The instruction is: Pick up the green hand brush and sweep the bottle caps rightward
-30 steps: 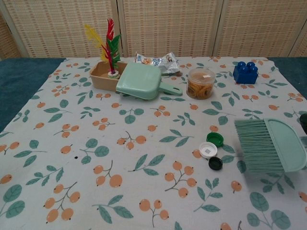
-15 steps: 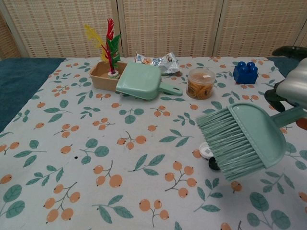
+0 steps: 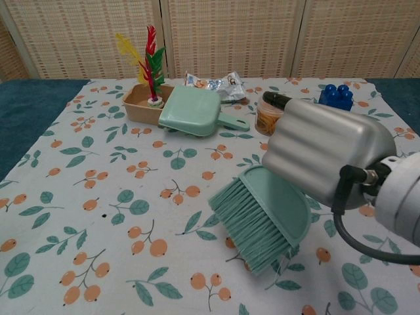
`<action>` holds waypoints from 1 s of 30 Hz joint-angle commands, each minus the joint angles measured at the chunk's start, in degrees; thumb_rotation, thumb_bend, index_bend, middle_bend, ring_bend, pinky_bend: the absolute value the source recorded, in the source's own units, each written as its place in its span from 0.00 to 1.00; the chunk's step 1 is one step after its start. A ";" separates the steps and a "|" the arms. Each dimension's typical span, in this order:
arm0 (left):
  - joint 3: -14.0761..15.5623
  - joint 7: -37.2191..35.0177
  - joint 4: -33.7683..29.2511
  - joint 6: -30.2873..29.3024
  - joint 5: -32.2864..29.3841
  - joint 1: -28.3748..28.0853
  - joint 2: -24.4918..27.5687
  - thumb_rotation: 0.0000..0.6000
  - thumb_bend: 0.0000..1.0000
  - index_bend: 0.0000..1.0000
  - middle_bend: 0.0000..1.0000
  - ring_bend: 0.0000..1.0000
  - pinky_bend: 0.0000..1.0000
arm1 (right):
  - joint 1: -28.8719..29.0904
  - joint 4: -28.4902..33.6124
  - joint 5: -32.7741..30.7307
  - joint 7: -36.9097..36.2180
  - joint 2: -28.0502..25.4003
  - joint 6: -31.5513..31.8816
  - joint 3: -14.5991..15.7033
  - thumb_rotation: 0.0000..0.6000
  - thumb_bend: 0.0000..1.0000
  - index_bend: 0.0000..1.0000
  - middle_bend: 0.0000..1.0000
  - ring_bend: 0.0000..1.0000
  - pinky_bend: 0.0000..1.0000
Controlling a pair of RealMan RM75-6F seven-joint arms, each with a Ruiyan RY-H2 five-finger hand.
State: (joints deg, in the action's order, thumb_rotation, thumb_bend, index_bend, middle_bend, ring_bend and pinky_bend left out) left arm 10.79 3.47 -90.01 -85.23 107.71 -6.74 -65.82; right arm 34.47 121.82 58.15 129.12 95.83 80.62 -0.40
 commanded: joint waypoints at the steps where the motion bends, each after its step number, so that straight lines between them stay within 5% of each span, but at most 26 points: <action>1: -0.05 -0.21 -0.01 -0.06 -0.14 0.01 0.08 1.00 0.37 0.00 0.00 0.00 0.13 | 1.36 -2.79 -2.66 1.98 1.08 0.99 0.08 1.00 0.53 0.98 0.77 0.51 0.00; 12: -0.52 -0.25 0.16 0.67 -1.15 -0.23 -0.09 1.00 0.36 0.00 0.00 0.00 0.13 | 5.34 -10.22 -7.38 -0.90 1.57 1.26 1.24 1.00 0.53 0.98 0.77 0.51 0.00; 30: -1.76 1.18 0.12 3.01 -4.06 -0.84 -1.00 1.00 0.36 0.00 0.00 0.00 0.13 | 10.28 -15.85 -12.07 -7.26 -5.08 0.00 3.87 1.00 0.53 0.98 0.77 0.51 0.00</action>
State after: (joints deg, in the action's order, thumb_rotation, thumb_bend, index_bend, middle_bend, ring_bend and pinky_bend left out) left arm 9.09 4.57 -89.87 -82.33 103.76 -7.53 -66.77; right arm 44.51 106.21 46.37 122.15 91.06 80.64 3.30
